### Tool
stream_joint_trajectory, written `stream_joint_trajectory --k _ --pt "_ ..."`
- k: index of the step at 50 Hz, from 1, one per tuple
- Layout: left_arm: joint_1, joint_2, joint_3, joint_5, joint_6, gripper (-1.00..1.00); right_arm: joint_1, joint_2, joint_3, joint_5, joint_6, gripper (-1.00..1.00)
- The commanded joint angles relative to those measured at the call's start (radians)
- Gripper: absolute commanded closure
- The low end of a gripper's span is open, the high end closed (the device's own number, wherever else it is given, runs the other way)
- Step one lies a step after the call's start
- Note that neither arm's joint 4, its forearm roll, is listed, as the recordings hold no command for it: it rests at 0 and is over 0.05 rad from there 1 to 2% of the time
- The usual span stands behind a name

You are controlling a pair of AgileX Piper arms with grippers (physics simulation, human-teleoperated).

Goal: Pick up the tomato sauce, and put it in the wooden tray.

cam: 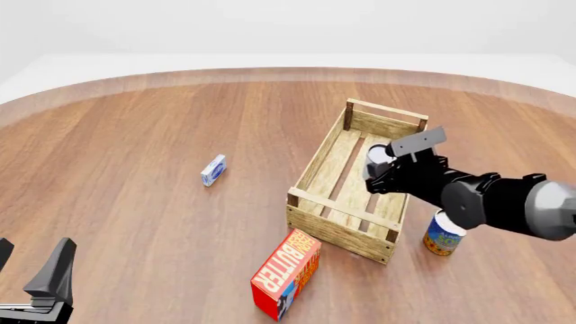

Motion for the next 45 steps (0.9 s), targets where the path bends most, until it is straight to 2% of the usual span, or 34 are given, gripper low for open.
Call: stream_joint_trajectory --k 1,45 --pt "0.0 0.0 0.0 0.0 0.0 -1.0 0.003 0.038 -0.011 -0.031 0.019 1.0" --pt "0.0 0.0 0.0 0.0 0.0 -1.0 -0.003 0.17 -0.077 -0.081 0.02 1.0"
